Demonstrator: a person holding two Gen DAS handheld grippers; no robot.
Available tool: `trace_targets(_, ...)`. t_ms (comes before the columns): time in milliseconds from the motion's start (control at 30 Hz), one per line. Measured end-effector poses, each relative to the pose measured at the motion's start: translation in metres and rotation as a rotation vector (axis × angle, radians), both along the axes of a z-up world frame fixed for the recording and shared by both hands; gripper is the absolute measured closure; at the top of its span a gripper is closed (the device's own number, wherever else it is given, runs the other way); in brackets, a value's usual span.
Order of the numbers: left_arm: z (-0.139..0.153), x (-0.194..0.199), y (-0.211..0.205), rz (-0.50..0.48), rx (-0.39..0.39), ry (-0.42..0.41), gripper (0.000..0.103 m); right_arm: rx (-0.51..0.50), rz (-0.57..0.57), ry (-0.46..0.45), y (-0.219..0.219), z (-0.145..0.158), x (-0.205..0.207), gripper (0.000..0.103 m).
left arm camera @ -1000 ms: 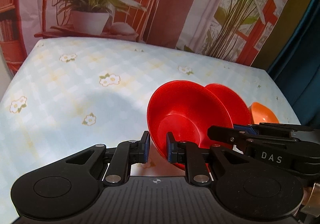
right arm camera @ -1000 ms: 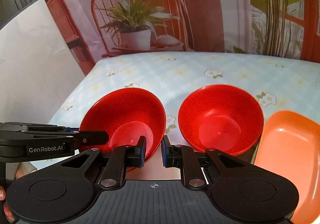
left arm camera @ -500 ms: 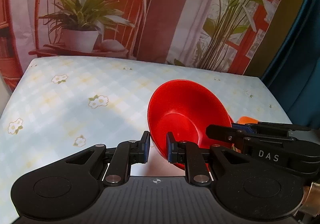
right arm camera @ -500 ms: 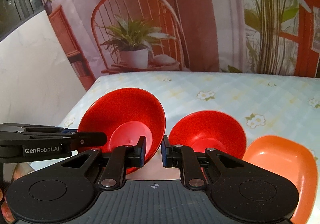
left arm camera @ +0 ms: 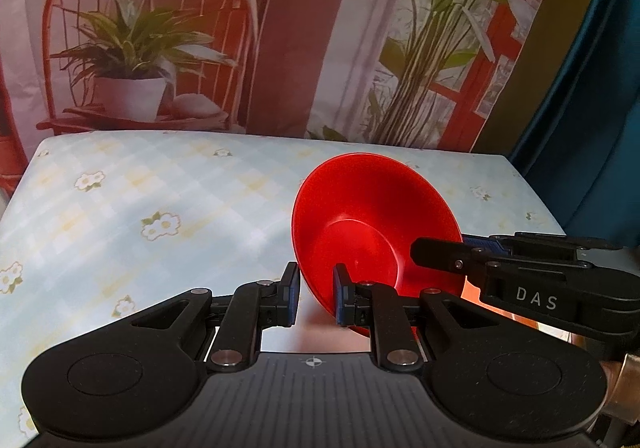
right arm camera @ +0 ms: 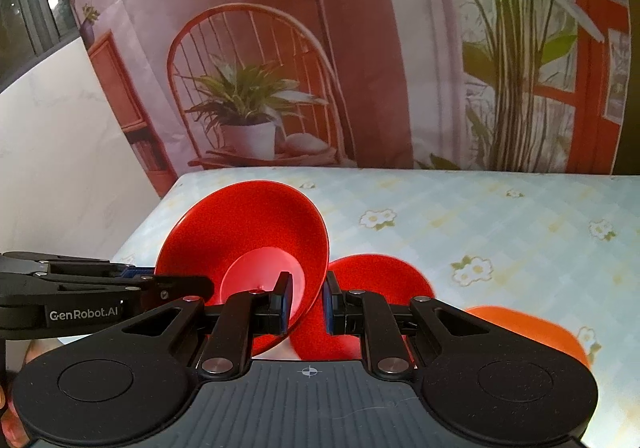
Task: Organize plates and bowls
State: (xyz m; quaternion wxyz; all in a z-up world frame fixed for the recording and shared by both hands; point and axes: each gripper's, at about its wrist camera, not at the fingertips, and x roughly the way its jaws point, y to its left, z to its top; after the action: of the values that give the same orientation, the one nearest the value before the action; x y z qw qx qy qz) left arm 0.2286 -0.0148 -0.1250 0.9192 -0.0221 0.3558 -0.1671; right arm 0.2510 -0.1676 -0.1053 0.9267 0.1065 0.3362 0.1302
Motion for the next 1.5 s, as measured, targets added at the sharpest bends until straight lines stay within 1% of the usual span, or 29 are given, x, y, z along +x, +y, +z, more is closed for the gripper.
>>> trace_targets(367, -0.001, 0.018, -0.030, -0.031, 0.009, 0.011, 0.085, -0.001, -0.020, 0.007, -0.034, 0.001, 0.009, 0.088)
trace_targets(600, -0.011, 0.028, -0.042, -0.051, 0.021, 0.036, 0.084, -0.010, -0.028, 0.026, -0.050, -0.005, 0.016, 0.089)
trace_targets(1000, -0.034, 0.042, -0.046, -0.057, 0.042, 0.091, 0.084, -0.030, -0.028, 0.091, -0.052, -0.033, 0.028, 0.089)
trace_targets(1233, -0.042, 0.047, -0.047, -0.060, 0.044, 0.111, 0.084, -0.044, -0.029, 0.112, -0.052, -0.042, 0.033, 0.089)
trace_targets(1500, -0.042, 0.048, -0.048, -0.061, 0.044, 0.112, 0.084, -0.060, -0.033, 0.115, -0.052, -0.045, 0.035, 0.088)
